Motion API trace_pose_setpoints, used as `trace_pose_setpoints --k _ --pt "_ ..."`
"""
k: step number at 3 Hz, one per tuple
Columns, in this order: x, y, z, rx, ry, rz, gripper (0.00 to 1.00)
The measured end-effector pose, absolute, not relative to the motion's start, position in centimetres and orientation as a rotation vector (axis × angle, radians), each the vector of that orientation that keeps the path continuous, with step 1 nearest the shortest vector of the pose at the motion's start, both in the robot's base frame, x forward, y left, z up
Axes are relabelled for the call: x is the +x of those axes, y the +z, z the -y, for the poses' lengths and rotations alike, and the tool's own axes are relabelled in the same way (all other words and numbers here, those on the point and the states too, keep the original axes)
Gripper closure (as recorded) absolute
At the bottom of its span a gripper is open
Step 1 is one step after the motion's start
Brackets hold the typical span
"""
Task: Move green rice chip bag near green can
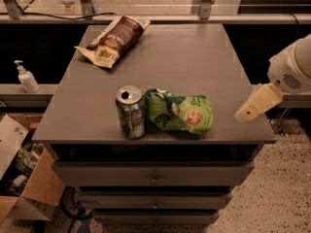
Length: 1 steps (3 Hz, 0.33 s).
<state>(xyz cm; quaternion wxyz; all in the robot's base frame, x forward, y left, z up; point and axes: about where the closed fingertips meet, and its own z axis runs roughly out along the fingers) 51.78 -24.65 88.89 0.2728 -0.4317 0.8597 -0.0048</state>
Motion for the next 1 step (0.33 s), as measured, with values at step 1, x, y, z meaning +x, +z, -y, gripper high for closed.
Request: trace_pose_setpoints --k 1 --pt "51.7 88.86 25.04 -1.154 -0.016 -2.318 0.0"
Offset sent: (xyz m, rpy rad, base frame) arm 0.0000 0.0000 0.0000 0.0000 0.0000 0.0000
